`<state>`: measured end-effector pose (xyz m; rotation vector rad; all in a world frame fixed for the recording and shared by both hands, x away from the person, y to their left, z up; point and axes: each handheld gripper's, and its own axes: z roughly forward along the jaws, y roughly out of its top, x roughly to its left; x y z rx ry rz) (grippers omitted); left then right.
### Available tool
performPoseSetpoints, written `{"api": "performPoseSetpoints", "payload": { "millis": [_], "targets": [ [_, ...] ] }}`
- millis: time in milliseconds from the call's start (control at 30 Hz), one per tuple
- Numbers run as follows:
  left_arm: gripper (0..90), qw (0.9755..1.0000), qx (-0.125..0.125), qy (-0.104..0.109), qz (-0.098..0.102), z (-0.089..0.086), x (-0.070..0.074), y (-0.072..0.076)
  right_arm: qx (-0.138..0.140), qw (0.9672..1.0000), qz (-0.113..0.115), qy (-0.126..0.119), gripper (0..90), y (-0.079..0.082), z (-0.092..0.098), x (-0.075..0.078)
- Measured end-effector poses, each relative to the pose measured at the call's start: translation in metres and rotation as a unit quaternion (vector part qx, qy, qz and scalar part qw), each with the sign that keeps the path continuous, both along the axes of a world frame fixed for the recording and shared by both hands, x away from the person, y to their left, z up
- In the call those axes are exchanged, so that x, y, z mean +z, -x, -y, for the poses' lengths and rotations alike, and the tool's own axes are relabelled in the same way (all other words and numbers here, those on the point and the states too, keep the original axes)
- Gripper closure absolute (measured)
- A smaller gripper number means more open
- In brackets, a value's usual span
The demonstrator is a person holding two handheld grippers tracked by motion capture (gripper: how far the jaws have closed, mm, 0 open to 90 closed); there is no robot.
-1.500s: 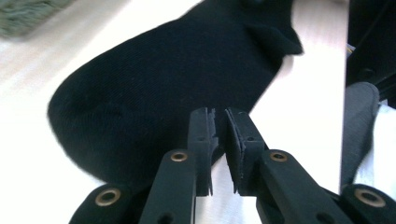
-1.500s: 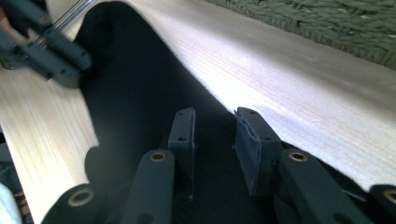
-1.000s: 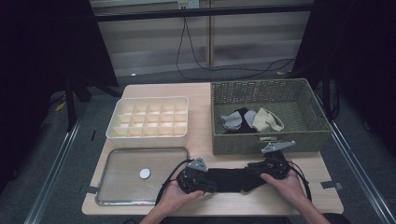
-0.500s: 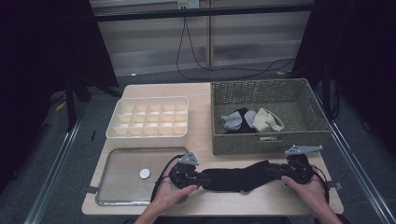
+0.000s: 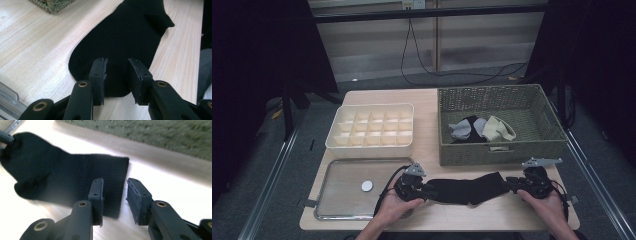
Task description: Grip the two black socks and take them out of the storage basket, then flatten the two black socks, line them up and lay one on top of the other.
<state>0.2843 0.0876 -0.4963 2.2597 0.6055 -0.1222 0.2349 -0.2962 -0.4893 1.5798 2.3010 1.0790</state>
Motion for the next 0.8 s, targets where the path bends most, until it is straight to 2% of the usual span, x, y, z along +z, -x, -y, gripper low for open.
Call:
{"api": "performPoseSetpoints", "payload": {
  "millis": [33, 133, 233, 267, 300, 400, 500, 600, 633, 667, 700, 800],
  "targets": [
    [66.6, 1.0, -0.002, 0.001, 0.001, 0.001, 0.0, 0.001, 0.004, 1.0, -0.002, -0.002, 66.4, 0.0, 0.0, -0.001],
    [66.8, 1.0, -0.001, -0.007, 0.006, 0.001, 0.001, 0.002, 0.008, 0.9998, -0.009, 0.013, 69.3, 0.0, -0.002, -0.004],
    [68.0, 0.9999, 0.001, -0.011, 0.002, 0.001, 0.001, 0.001, -0.003, 0.9998, -0.015, 0.014, 77.8, -0.002, 0.0, -0.004],
    [68.7, 1.0, -0.001, -0.004, 0.0, 0.0, 0.0, 0.0, -0.007, 0.9997, -0.016, 0.015, 82.2, -0.002, 0.001, -0.004],
    [69.1, 1.0, -0.002, -0.006, -0.001, -0.001, 0.001, -0.001, -0.009, 0.9997, -0.017, 0.016, 84.4, -0.002, 0.002, -0.004],
    [69.3, 1.0, -0.005, -0.004, 0.0, 0.0, 0.0, -0.001, -0.019, 0.9996, -0.014, 0.018, 86.9, -0.002, 0.006, -0.003],
    [68.7, 1.0, -0.005, -0.007, 0.002, 0.001, 0.001, 0.002, -0.027, 0.9995, -0.007, 0.011, 86.2, 0.0, 0.008, -0.002],
    [68.3, 0.9999, 0.001, -0.011, 0.005, 0.001, 0.001, 0.002, -0.025, 0.9997, 0.008, -0.001, 78.6, 0.003, 0.009, 0.001],
    [68.3, 1.0, -0.001, -0.005, 0.002, 0.001, 0.001, 0.002, -0.025, 0.9996, 0.011, -0.008, 75.6, 0.004, 0.009, 0.001],
    [68.3, 1.0, 0.007, -0.003, 0.0, 0.0, 0.002, 0.002, -0.026, 0.9993, 0.018, -0.02, 74.4, 0.004, 0.011, 0.002],
    [67.7, 0.9998, 0.018, 0.007, -0.003, -0.001, 0.002, 0.002, -0.027, 0.9991, 0.022, -0.023, 73.1, 0.005, 0.011, 0.003],
    [65.9, 0.9998, 0.017, 0.006, 0.0, -0.004, 0.003, 0.0, -0.024, 0.9988, 0.031, -0.03, 69.1, 0.006, 0.011, 0.006]
  ]
}}
